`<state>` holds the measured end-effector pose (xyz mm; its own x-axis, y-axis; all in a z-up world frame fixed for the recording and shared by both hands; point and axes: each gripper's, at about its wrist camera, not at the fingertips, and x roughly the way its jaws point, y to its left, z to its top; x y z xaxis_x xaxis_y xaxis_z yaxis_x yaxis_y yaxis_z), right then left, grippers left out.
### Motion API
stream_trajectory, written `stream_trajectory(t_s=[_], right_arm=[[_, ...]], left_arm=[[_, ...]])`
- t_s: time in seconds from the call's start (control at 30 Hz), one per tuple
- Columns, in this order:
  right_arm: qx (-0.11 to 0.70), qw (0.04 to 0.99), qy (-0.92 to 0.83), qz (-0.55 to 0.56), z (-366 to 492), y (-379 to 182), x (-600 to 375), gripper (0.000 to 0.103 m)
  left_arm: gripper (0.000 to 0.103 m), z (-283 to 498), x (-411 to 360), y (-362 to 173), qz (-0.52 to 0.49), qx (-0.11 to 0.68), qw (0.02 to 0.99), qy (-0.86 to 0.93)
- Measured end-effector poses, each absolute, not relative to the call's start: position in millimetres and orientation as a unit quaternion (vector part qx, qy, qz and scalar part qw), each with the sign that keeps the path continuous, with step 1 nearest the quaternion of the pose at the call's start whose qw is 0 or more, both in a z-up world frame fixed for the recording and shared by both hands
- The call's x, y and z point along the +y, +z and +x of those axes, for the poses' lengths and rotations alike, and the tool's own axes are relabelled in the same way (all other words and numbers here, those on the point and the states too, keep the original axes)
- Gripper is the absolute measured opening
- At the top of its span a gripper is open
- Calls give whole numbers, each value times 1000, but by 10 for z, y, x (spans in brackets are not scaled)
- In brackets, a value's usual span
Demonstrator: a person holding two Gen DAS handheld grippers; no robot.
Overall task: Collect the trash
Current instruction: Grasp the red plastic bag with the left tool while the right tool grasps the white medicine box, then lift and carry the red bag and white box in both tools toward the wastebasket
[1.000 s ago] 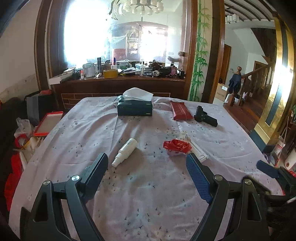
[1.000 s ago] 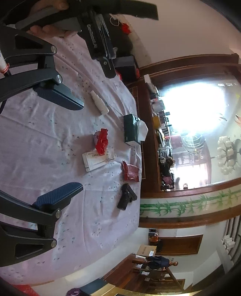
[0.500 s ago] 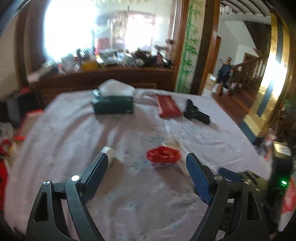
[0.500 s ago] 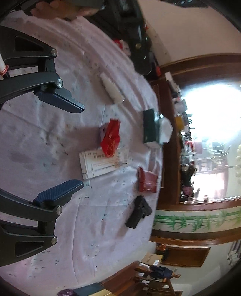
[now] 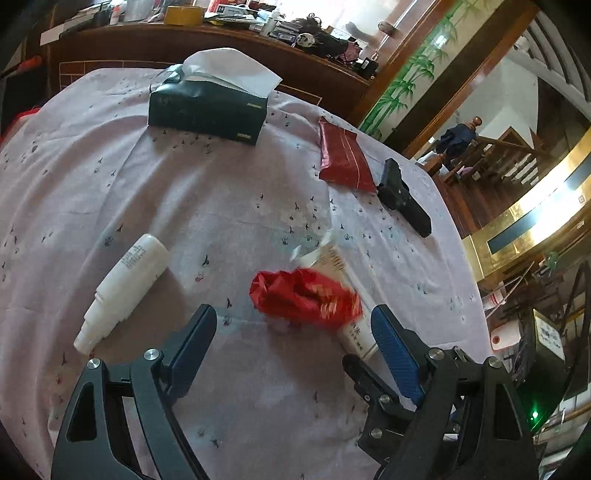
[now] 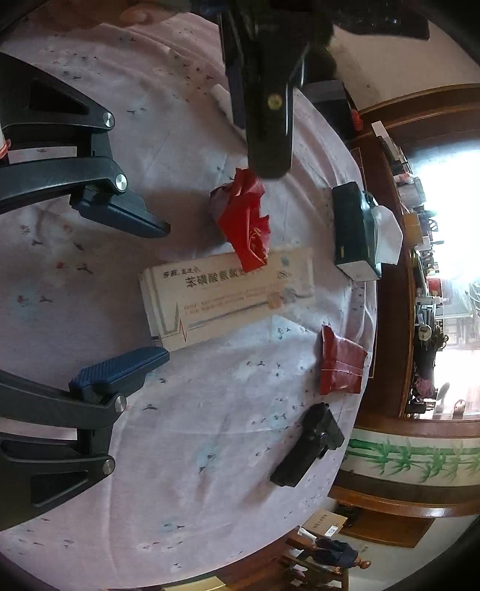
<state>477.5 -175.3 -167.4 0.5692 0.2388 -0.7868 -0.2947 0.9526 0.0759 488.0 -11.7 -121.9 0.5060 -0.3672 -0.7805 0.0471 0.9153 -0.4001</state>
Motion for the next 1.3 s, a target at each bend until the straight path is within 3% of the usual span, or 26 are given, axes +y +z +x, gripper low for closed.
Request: stream_trajectory(t_s=[0.17, 0.23, 0.4, 0.5, 0.53, 0.67, 0.73, 0.77, 1.17, 1.23, 1.3], right_arm=[[429, 890, 152, -23, 4890, -1627, -1778, 65], [434, 885, 167, -15, 4935, -1656, -1767, 67], [425, 887, 172, -55, 4899, -1673, -1682, 61], [425, 887, 172, -58, 4877, -1669, -1705, 37], [428, 885, 177, -50, 4878, -1663, -1727, 36], [427, 881, 199, -36, 4861, -1634, -1758, 38], [420, 886, 192, -44, 4866, -1615, -1742, 62], [418, 887, 193, -46, 4872, -1614, -1732, 65], [443, 873, 189, -77, 5195, -1757, -1453, 66], [445, 873, 181, -87, 5185, -1790, -1406, 55], [445, 875, 171, -86, 5153, -1792, -1397, 55]], left_arm=[[82, 4977, -132, -1249, -176, 494, 843, -119], [76, 5021, -149, -1296, -176, 507, 835, -122], [52, 5062, -201, -1414, -162, 528, 826, -117], [31, 5067, -165, -1450, -176, 530, 821, -113], [21, 5068, -161, -1455, -177, 531, 821, -112], [19, 5026, -74, -1393, -179, 515, 831, -107], [19, 4986, 40, -1304, -194, 501, 837, -105], [19, 4964, 107, -1255, -201, 494, 840, -101], [19, 4699, 532, -917, -204, 454, 864, -77], [19, 4642, 543, -893, -199, 448, 868, -74], [19, 4564, 561, -871, -199, 443, 871, -74]])
